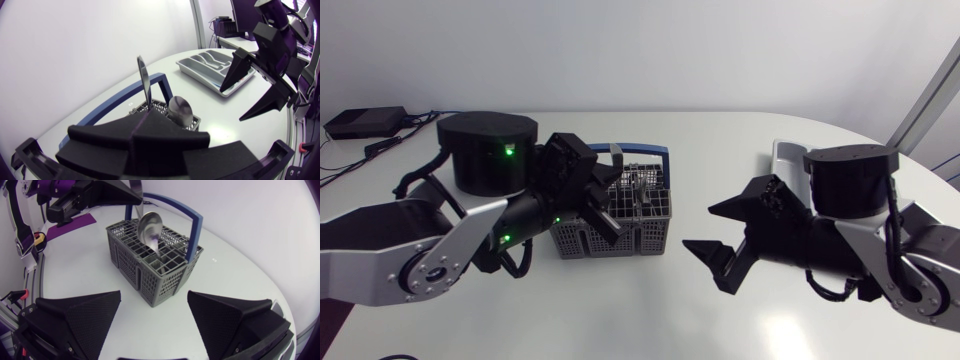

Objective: Unload the cutlery basket into the drawer organizer.

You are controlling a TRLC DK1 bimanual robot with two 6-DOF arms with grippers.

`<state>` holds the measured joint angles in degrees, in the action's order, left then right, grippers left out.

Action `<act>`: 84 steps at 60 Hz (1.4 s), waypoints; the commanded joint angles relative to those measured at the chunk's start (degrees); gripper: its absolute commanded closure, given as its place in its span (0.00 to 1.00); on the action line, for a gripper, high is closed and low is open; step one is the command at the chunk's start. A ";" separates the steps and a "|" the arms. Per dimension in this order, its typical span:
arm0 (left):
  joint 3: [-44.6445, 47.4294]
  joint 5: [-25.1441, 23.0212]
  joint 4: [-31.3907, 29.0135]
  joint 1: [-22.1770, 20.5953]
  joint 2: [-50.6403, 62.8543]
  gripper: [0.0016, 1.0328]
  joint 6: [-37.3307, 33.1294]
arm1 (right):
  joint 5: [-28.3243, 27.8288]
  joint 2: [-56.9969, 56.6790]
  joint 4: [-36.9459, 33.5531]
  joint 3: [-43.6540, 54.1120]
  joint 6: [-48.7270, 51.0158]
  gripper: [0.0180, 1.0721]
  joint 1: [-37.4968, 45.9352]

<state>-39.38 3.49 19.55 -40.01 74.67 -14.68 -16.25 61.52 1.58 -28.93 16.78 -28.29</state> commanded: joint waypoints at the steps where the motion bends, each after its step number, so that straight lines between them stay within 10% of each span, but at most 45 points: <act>1: 0.62 0.47 0.84 0.19 -2.34 0.86 1.05 | 0.43 1.50 0.52 -0.78 0.10 0.09 -1.85; 84: -2.37 23.76 -2.94 -14.48 -10.87 0.89 6.85 | 8.16 15.56 5.18 -8.51 -2.36 0.09 -8.88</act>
<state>-38.98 26.20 14.85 -53.78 65.45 -7.33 -8.69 76.01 6.26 -36.29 15.42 -36.71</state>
